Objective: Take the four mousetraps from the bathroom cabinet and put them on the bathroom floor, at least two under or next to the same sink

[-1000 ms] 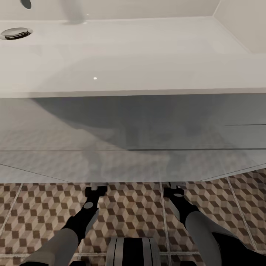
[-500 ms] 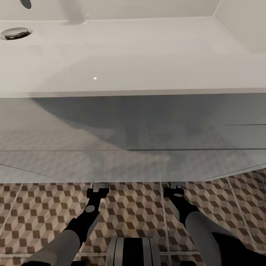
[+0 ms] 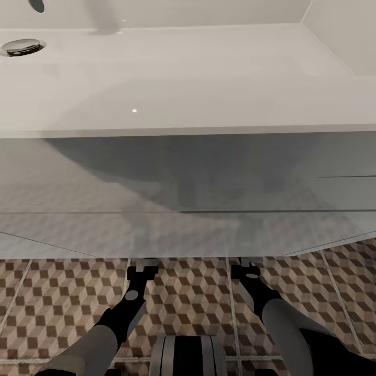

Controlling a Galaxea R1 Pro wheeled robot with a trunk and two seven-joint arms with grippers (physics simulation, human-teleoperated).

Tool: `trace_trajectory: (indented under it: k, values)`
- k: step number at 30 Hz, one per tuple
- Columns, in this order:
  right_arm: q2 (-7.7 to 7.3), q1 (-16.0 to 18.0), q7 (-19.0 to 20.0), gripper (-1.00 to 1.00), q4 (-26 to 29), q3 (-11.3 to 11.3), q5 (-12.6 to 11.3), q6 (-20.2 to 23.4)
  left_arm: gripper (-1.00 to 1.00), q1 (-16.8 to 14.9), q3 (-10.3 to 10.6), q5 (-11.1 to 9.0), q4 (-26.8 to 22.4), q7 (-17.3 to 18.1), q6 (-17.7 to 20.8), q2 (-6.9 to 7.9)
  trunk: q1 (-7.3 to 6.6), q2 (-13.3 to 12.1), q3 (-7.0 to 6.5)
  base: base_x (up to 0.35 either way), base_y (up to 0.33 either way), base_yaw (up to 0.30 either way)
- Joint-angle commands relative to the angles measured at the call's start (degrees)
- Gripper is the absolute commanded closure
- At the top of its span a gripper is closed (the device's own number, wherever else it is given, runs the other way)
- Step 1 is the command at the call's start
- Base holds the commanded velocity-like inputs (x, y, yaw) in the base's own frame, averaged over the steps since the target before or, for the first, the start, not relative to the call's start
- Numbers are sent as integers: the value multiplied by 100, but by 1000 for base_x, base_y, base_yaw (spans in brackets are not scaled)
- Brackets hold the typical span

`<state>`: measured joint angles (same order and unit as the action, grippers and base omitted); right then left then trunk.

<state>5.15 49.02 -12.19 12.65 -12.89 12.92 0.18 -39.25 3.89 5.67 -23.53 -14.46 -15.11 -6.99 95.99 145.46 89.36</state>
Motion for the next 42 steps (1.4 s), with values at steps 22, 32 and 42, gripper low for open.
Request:
trace_trajectory:
  k: [22, 32, 42]
  values:
    - [12, 2, -11, 100, 1, -47, 54, 16, 100, -2, 16, 44, -14, -126, -10, -5, -1, 1, 3, 0, 0, 0]
    - [12, 2, -11, 100, 1, -47, 57, 9, 100, -3, 9, 39, -51, -133, -25, 12, -1, 1, 3, 0, 0, 0]
    - [12, 2, -11, 100, 1, -40, 60, 9, 100, -1, 6, 39, -58, -135, -27, 15, 12, 8, 114, 0, 0, 0]
